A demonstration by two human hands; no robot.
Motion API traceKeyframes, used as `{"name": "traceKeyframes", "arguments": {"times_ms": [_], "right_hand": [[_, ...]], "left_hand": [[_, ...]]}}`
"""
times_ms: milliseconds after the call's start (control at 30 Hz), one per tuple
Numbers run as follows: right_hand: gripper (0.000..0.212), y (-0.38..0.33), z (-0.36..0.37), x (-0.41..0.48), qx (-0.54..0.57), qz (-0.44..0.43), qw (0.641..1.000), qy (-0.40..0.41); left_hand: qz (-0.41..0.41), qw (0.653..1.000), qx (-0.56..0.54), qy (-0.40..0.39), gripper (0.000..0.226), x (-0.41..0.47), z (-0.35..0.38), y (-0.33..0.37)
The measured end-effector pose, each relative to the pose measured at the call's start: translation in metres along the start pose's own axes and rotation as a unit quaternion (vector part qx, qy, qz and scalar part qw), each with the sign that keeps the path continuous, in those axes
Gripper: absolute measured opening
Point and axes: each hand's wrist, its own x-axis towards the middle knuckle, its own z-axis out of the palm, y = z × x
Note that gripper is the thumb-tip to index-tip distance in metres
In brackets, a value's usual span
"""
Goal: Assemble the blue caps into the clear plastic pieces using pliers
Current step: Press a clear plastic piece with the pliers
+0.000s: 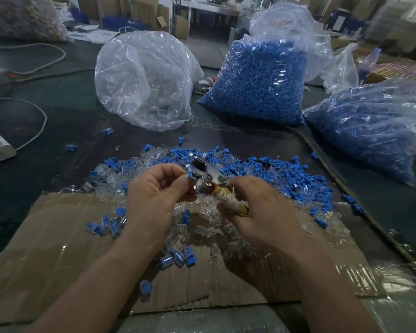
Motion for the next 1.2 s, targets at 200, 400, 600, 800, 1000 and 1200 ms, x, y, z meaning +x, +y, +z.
{"name": "traceKeyframes", "arguments": {"times_ms": [200,400,600,800,1000,1200], "right_hand": [[0.035,-0.004,-0.001,0.002,0.025,0.003,1.000,0.004],[0.027,-0.005,-0.001,0.002,0.044,0.010,0.999,-0.010],[0.023,-0.003,0.003,0.002,0.033,0.013,0.999,0.003],[0.047,0.005,0.007,0.003,0.004,0.015,1.000,0.025],[0.063,0.030,0.003,0.003,-0.027,0.100,0.994,0.025],[0.055,0.041,0.002,0.003,-0.034,0.171,0.985,0.010]], "left_hand": [[0.031,0.999,0.041,0.009,0.006,-0.001,-0.001,0.001],[0.034,0.998,0.056,0.014,0.012,-0.002,-0.002,0.002],[0.028,0.998,0.061,0.016,0.009,-0.003,-0.002,0.005],[0.025,0.993,0.110,0.020,0.014,0.005,-0.013,0.009],[-0.013,0.976,0.203,0.075,0.029,0.026,-0.042,0.013],[0.046,0.884,0.454,0.098,0.024,0.022,-0.048,0.013]]}}
